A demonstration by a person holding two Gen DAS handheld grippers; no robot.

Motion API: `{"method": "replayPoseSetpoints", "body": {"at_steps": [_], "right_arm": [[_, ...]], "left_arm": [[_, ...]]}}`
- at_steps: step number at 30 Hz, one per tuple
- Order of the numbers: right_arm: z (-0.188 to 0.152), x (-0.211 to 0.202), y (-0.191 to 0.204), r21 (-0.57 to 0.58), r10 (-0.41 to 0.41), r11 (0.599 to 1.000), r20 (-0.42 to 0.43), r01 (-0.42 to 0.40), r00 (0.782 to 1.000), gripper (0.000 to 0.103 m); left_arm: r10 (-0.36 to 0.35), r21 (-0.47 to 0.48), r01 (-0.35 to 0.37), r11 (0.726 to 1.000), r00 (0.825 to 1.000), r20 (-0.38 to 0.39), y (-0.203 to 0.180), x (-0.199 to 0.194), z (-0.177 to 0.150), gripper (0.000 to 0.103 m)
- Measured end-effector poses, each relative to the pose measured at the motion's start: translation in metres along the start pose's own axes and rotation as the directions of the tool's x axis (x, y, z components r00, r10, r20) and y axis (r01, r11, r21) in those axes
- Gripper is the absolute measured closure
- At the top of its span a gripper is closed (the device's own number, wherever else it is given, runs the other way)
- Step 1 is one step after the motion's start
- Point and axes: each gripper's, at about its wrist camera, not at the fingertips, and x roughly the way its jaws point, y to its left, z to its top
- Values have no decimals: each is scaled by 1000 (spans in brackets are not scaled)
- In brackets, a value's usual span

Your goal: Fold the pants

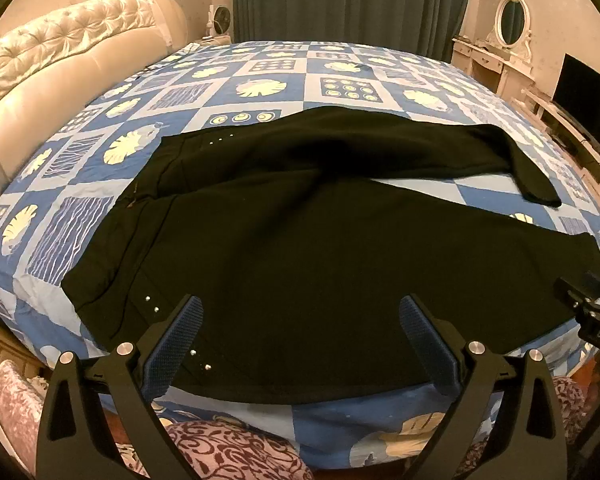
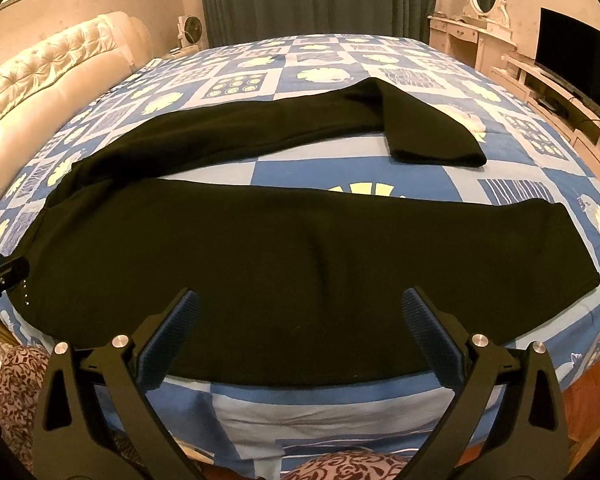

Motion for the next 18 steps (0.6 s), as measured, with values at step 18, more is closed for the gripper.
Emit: {"method": "replayPoseSetpoints", "body": {"at_steps": [18], "right_arm": [[8,-1,8,-45,90,995,-39,-91,995,2]], "left_arm": [[-262,-232,237,943,961,-85,186,64,121,5]]}}
